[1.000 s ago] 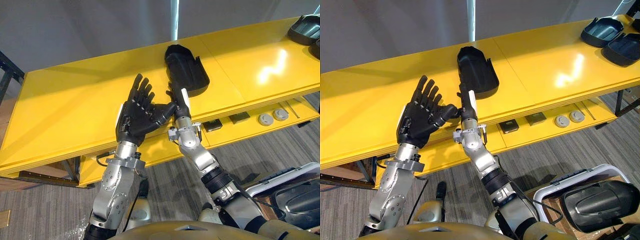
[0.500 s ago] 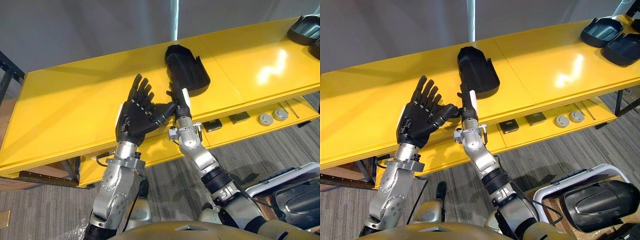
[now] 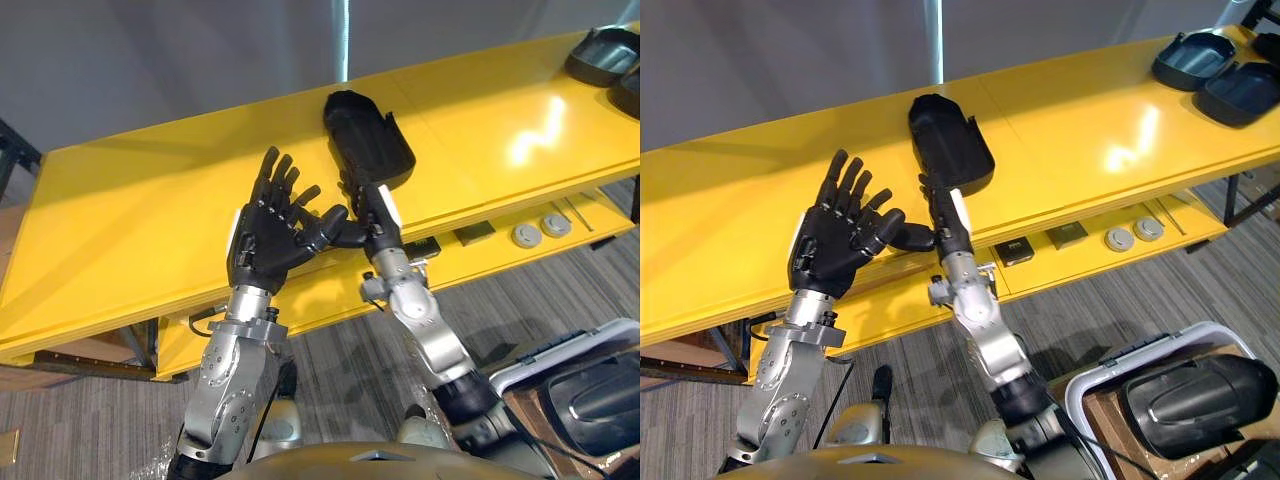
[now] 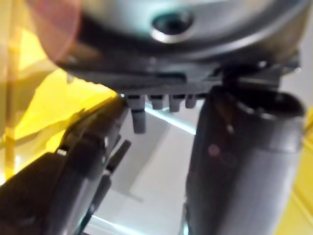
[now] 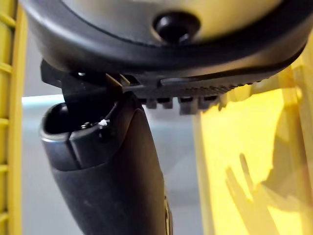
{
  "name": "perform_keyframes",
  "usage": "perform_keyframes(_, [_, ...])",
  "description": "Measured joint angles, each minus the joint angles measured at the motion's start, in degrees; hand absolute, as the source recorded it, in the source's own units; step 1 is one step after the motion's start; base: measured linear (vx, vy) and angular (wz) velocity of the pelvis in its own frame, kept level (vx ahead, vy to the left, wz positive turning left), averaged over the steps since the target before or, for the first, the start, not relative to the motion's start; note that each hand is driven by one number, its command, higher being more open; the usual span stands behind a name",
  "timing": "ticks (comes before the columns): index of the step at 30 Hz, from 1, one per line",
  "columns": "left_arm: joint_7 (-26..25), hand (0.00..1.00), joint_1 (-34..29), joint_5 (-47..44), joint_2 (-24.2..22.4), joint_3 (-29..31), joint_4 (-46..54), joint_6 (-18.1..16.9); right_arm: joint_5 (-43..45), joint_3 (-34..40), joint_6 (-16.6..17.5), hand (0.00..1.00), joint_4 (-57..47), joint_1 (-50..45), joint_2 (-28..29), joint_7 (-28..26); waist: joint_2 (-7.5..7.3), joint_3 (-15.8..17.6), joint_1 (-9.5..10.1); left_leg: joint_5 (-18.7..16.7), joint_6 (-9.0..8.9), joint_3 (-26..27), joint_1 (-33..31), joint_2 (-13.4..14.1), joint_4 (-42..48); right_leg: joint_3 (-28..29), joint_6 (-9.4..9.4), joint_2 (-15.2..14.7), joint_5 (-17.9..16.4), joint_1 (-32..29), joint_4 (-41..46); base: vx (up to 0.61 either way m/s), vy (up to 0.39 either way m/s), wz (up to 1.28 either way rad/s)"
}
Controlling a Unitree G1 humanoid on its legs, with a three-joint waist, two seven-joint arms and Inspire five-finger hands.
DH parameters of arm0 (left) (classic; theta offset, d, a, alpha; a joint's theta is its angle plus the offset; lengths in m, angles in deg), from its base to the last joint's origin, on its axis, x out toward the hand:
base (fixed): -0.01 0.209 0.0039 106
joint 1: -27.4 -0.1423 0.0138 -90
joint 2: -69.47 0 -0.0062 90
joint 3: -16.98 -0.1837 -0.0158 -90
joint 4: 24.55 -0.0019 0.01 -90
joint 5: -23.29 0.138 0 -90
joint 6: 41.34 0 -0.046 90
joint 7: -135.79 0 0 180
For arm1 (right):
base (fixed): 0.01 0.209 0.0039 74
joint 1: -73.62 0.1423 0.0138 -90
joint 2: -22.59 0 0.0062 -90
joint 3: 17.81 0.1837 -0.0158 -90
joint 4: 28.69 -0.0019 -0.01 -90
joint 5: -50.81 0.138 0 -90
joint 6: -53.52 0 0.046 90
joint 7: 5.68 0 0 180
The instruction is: Walk over and take three plastic housings, then place them on the shelf
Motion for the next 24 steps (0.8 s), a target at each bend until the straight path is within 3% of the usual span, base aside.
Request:
perform_keyframes(3, [-0.95, 1.00, -2.83, -0.01, 0.12, 1.00, 0.28, -0.02, 5.98, 6.05, 5.13, 1.00, -11.07, -9.12, -3.34, -8.00, -0.15, -0.03, -1.39, -0.53, -0.08, 1.50, 0.02, 0.13, 0.02, 1.53, 0.50, 0.14, 0.39, -0.81, -0.50, 0.05, -0.005, -0.23])
perform_keyframes(7, [-0.95, 1.00, -6.15, -0.95, 0.12, 1.40, 3.20, -0.05, 7.59, 11.42, 9.17, 1.00, -16.06, -17.79, -3.57, -12.06, -0.88, -0.31, -2.98, -0.72, 0.13, 2.43, 0.33, 0.19, 0.03, 2.39, 0.60, 0.25, 0.48, -0.87, -0.53, 0.06, -0.010, -0.12])
perform_keyframes(12, [-0.72, 1.00, -6.55, -1.21, 0.15, 1.46, 5.04, -0.97, 7.90, 12.72, 9.27, 1.00, -16.57, -23.90, -3.47, -13.24, -1.27, -0.32, -3.81, -1.22, 0.15, 3.56, 0.53, 0.21, 0.02, 3.49, 0.61, 0.27, 0.49, -1.36, -0.72, 0.02, -0.003, -0.11])
perform_keyframes(24, [-1.69, 1.00, -6.49, -1.15, 2.59, 0.15, 5.03, -1.31, 7.45, 7.00, 7.26, 1.00, -13.40, -21.80, -6.40, -12.71, -3.13, -0.91, -3.98, -1.68, 0.26, 4.11, 1.20, 0.15, 0.01, 3.99, 0.86, 0.29, 0.64, -0.64, -1.55, -0.01, -0.001, -0.03])
